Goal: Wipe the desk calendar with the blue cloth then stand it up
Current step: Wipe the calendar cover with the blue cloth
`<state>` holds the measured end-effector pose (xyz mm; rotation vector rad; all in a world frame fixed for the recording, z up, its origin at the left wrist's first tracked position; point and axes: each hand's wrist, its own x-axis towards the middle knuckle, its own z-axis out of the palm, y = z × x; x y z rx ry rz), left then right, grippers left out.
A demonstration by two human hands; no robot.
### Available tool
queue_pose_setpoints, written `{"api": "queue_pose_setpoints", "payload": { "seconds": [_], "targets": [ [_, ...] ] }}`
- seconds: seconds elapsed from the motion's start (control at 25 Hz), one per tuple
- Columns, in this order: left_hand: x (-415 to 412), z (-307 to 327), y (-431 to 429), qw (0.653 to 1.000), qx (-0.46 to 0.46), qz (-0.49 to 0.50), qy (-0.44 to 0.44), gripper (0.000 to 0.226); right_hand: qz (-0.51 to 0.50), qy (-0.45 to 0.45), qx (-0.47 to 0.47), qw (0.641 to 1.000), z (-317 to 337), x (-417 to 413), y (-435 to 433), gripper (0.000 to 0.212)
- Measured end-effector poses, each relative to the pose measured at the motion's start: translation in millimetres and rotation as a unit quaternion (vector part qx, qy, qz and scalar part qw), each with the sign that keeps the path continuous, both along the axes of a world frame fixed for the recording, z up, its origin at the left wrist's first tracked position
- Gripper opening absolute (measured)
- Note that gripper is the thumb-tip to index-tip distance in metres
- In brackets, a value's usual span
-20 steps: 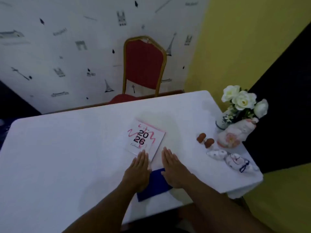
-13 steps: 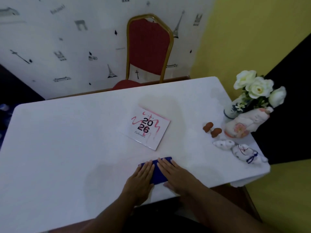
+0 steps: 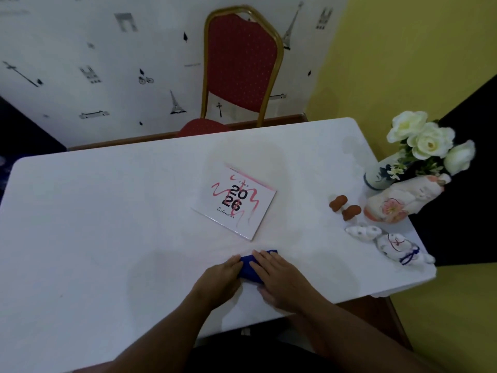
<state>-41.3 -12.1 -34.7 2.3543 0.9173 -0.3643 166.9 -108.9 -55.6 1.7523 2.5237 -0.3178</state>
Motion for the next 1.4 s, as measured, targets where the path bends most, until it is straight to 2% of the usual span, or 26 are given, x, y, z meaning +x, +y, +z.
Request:
{"api": "queue_pose_setpoints", "payload": {
  "seconds": [0.16,0.28,0.4,0.48,0.56,0.64,0.72,0.84,0.96,1.08,1.24,1.4],
  "targets": [
    [-8.6,10.0,14.4,0.997,-0.056,0.04,-0.043,0.037,-0.073,0.082,0.041,0.993,1.3,-27.2,16.7,0.049],
    [-22.0,12.8,25.3,0.996,-0.054,0.056,-0.053,0.053,-0.066,0.105,0.061,0.99,6.0,-29.0,28.4,0.03],
    [-30.7,14.1,52.0,0.993,-0.024,0.097,-0.057,0.062,-0.081,0.161,0.028,0.983,15.6,-19.5,35.4,0.032],
    [-32.3,14.3,74.6,0.99,0.01,0.118,-0.074,0.059,-0.131,0.221,-0.024,0.966,27.7,-13.7,44.5,0.033],
    [-33.9,12.5,95.3,0.989,0.03,0.125,-0.072,0.058,-0.174,0.299,-0.085,0.934,42.6,-7.4,59.6,0.031],
    [-36.0,8.4,111.4,0.989,0.04,0.133,-0.053,0.059,-0.21,0.357,-0.068,0.908,59.2,-1.1,82.7,0.033],
    [-36.8,2.9,123.8,0.989,0.041,0.139,-0.032,0.061,-0.241,0.383,-0.004,0.892,73.1,3.4,114.1,0.036],
    [-35.8,-6.2,132.3,0.989,0.035,0.146,-0.013,0.065,-0.28,0.371,0.054,0.884,81.2,9.0,169.6,0.036],
    [-33.9,-16.0,131.7,0.986,0.017,0.166,-0.02,0.069,-0.306,0.365,0.048,0.878,78.8,6.6,225.8,0.041],
    [-33.3,-24.7,128.1,0.984,0.038,0.174,-0.022,0.069,-0.316,0.349,0.026,0.882,63.7,-8.6,263.6,0.047],
    [-37.1,-34.0,127.8,0.985,0.062,0.163,-0.016,0.069,-0.269,0.273,-0.031,0.923,28.5,-28.0,278.9,0.056],
    [-36.6,-40.6,125.4,0.983,0.074,0.167,-0.021,0.067,-0.15,0.128,-0.005,0.98,4.7,-29.6,272.0,0.066]
  ]
}}
